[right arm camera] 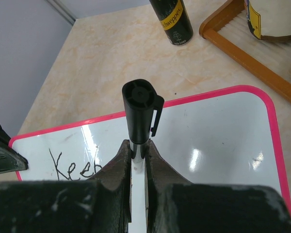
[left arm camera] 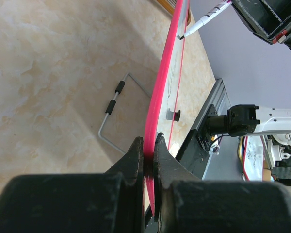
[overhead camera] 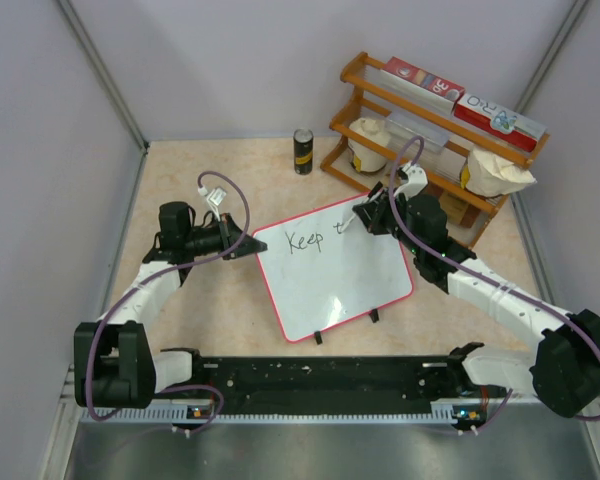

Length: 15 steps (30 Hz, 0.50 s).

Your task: Write a sentence on the whiteboard

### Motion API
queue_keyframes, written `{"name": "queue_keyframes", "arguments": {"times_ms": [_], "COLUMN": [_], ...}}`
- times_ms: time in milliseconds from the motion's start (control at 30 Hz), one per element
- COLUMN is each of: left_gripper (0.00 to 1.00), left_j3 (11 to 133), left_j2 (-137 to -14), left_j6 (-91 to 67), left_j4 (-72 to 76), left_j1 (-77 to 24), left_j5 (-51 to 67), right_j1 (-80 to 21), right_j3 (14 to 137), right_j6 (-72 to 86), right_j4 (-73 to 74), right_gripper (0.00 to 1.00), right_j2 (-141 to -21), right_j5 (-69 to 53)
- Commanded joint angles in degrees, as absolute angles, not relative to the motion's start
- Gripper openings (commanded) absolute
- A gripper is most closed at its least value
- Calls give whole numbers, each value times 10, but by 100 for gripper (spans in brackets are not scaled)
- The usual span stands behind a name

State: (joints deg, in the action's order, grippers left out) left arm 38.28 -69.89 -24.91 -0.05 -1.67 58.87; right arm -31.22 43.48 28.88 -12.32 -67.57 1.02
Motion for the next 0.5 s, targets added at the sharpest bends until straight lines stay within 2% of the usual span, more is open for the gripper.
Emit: {"name": "queue_keyframes", "arguments": {"times_ms": [0, 467], "left_gripper": [0, 0], "left_j3": [383, 382], "left_j2": [-704, -702], "left_j6": [-178, -177], "left_j4": [-28, -28], "left_j1": [-28, -28], "left_j5": [523, 523], "right_j1": [-308, -295], "right_j3": [446, 482], "right_j6": [267, 289], "right_j4": [-110, -118], "right_gripper": [0, 0], "right_j2": [-670, -651], "right_j5": [37, 18]}}
